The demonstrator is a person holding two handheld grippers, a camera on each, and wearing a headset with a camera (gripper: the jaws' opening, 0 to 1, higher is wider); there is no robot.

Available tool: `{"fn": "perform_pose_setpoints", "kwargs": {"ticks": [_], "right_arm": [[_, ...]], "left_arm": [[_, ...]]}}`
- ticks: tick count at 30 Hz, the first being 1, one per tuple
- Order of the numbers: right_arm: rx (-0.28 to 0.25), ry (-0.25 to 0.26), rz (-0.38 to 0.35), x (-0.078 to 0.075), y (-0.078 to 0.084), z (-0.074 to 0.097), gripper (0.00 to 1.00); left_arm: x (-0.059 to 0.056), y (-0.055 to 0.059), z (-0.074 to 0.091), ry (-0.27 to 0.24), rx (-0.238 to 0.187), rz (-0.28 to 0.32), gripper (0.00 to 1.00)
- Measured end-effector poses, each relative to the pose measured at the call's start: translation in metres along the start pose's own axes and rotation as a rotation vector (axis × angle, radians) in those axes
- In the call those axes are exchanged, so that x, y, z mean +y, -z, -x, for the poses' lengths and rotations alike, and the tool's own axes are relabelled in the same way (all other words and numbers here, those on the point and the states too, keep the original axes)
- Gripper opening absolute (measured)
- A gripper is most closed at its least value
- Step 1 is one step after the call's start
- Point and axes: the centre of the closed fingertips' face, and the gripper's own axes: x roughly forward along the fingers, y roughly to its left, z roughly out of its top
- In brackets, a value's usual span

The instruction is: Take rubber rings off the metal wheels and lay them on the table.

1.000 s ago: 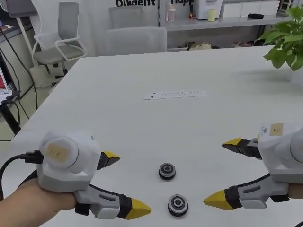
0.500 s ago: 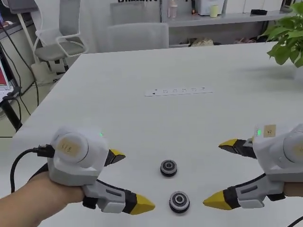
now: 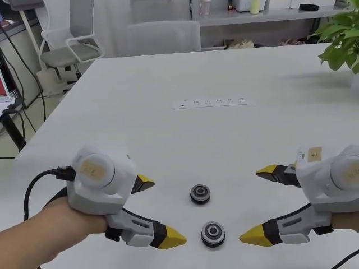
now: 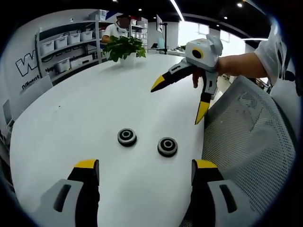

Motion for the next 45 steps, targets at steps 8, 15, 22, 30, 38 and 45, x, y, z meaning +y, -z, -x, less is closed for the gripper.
{"fn": "perform_pose_setpoints", "kwargs": {"ticks": [8, 15, 22, 30, 38, 45], "right_arm": [[-0.001, -0.021, 0.005, 0.001, 0.001, -0.006, 0.83], [0.002, -0.032, 0.014, 0.002, 0.002, -0.009, 0.82], [0.003, -0.042, 0.015, 0.003, 0.004, -0.012, 0.81], [0.003, -0.053, 0.014, 0.006, 0.007, -0.015, 0.80], [-0.004, -0.064, 0.013, 0.008, 0.007, -0.017, 0.79], [-0.010, -0.078, 0.004, 0.010, 0.009, -0.019, 0.75]], "left_arm": [[0.000, 0.002, -0.007, 0.013, 0.011, -0.012, 0.76], [-0.002, 0.003, -0.012, 0.025, 0.023, -0.021, 0.74], [-0.004, 0.005, -0.017, 0.039, 0.033, -0.036, 0.72], [-0.008, 0.006, -0.022, 0.058, 0.037, -0.049, 0.69], [-0.011, 0.005, -0.026, 0.076, 0.038, -0.064, 0.65], [-0.015, 0.005, -0.031, 0.090, 0.044, -0.076, 0.62]]}}
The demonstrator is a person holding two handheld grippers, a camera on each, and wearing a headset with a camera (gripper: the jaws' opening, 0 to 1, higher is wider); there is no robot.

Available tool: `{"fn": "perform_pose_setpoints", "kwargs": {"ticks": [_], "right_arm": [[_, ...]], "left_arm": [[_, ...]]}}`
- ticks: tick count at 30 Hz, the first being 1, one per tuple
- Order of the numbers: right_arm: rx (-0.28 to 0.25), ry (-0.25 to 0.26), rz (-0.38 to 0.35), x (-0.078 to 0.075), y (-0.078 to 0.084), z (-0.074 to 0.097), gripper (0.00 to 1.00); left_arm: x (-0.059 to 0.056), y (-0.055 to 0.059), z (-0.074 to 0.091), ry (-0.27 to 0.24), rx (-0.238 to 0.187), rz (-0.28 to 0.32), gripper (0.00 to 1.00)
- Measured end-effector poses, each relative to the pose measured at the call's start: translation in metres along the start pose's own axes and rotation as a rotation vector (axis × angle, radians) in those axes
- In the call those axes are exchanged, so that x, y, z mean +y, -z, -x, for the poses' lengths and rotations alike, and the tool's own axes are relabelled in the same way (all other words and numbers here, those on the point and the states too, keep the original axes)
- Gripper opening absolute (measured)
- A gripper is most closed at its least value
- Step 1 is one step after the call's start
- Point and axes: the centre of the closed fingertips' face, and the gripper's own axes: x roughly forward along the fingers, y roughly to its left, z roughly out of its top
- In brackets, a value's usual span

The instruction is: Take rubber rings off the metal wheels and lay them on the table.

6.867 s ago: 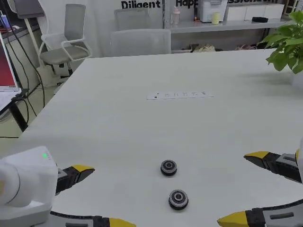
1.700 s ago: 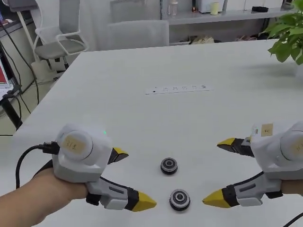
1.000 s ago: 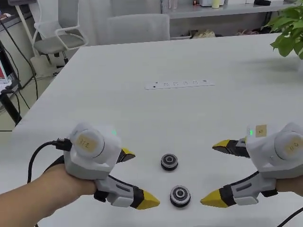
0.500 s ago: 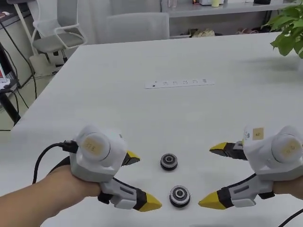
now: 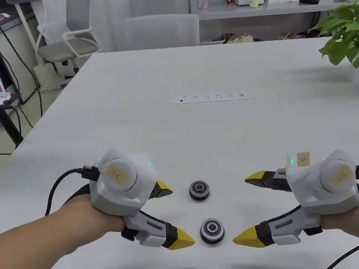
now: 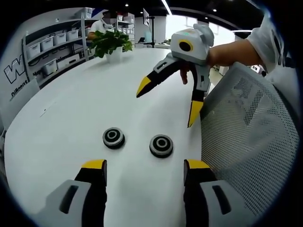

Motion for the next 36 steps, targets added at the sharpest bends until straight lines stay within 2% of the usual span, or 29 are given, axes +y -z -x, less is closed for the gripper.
{"fn": "perform_pose_setpoints", "kwargs": {"ticks": [10, 23, 29, 36], "right_arm": [[0.007, -0.027, 0.012, 0.005, 0.003, -0.006, 0.71], [-0.005, -0.057, 0.002, 0.011, 0.001, -0.010, 0.63], [0.002, -0.067, -0.004, 0.013, 0.004, -0.012, 0.63], [0.012, -0.074, -0.005, 0.015, 0.007, -0.013, 0.62]], "left_arm": [[-0.007, -0.004, -0.007, 0.029, -0.004, -0.026, 0.56], [-0.017, -0.004, -0.020, 0.071, 0.020, -0.062, 0.44], [-0.019, -0.009, -0.024, 0.079, 0.003, -0.074, 0.35], [-0.026, -0.009, -0.030, 0.103, 0.010, -0.076, 0.32]]}}
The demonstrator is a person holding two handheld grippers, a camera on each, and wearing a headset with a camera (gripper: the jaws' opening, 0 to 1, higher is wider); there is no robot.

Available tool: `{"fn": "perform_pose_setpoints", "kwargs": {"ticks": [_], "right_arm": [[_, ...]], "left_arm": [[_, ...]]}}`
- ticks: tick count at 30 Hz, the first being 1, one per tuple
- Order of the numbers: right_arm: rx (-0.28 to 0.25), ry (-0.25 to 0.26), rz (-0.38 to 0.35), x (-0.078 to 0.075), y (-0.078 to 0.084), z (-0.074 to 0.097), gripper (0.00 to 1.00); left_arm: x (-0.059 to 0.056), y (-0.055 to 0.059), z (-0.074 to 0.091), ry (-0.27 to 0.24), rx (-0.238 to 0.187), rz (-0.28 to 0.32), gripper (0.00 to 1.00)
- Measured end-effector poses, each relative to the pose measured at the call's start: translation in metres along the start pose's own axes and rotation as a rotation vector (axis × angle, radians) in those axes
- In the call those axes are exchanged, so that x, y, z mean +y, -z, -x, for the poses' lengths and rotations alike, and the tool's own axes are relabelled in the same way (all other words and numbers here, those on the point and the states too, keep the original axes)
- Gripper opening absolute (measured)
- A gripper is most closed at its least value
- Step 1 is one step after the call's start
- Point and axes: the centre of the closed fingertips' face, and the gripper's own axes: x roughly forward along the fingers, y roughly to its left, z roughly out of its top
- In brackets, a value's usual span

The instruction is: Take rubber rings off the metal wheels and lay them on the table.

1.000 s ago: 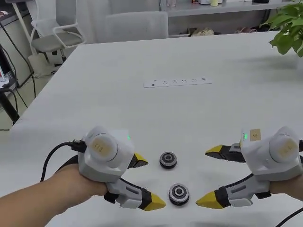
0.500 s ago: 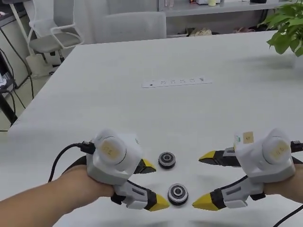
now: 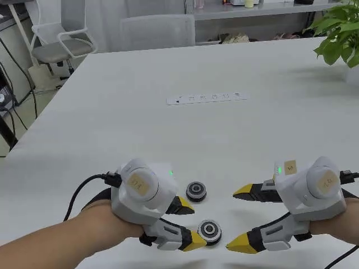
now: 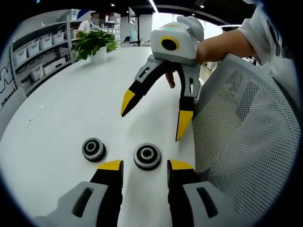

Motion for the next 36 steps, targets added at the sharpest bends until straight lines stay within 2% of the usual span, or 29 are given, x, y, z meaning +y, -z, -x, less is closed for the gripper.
{"fn": "perform_pose_setpoints", "kwargs": {"ticks": [11, 15, 36], "right_arm": [[0.002, 0.000, -0.007, 0.001, 0.003, 0.000, 0.63], [0.006, -0.002, -0.001, 0.002, 0.004, 0.000, 0.63], [0.008, -0.002, -0.004, 0.003, 0.005, -0.001, 0.62]], "left_arm": [[-0.006, -0.005, -0.010, 0.027, -0.007, -0.008, 0.22], [-0.006, -0.005, -0.013, 0.033, -0.008, 0.008, 0.19], [-0.002, -0.004, -0.016, -0.010, -0.005, 0.013, 0.08]]}}
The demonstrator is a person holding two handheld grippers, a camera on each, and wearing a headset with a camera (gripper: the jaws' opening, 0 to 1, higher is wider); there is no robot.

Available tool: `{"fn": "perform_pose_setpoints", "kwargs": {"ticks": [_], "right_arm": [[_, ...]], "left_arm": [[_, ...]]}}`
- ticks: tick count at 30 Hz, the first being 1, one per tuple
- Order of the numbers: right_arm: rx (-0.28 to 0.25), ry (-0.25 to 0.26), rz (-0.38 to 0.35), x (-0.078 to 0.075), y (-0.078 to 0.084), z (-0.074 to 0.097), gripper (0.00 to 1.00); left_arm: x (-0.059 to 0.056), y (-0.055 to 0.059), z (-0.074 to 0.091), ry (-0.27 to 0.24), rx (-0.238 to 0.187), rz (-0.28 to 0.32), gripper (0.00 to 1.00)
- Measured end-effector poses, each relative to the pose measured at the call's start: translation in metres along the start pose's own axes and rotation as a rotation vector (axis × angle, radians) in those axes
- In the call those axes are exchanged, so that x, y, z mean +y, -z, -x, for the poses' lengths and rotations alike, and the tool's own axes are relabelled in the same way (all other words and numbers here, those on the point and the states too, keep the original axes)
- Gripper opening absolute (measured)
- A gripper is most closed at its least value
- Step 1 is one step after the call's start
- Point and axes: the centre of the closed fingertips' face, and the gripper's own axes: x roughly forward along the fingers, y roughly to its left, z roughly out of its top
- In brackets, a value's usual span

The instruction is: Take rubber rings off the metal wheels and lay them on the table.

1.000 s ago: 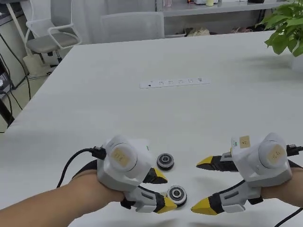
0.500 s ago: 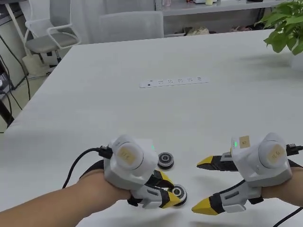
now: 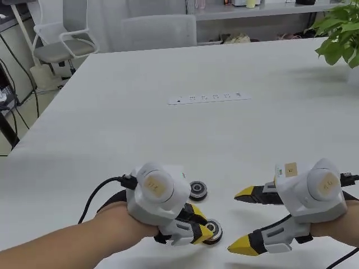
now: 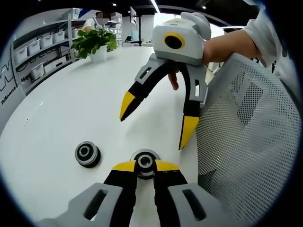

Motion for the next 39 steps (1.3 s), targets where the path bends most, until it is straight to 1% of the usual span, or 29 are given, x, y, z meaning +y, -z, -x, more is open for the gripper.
{"fn": "perform_pose_setpoints", "kwargs": {"ticks": [5, 7, 29, 39], "right_arm": [[0.002, 0.001, -0.002, -0.0002, 0.0003, 0.0002, 0.62], [0.003, -0.001, -0.002, 0.0004, 0.0004, 0.0000, 0.62], [0.005, -0.008, 0.006, 0.0018, -0.0011, -0.0015, 0.61], [0.006, -0.025, 0.006, 0.0057, -0.0001, -0.0046, 0.59]], "left_arm": [[-0.0011, 0.0004, -0.0003, -0.013, 0.008, -0.038, 0.08], [-0.0003, 0.0004, -0.0003, -0.014, 0.007, -0.030, 0.08], [0.0001, 0.0010, -0.0012, -0.024, -0.001, -0.031, 0.07], [0.0002, 0.0011, -0.0013, -0.027, -0.005, -0.029, 0.07]]}}
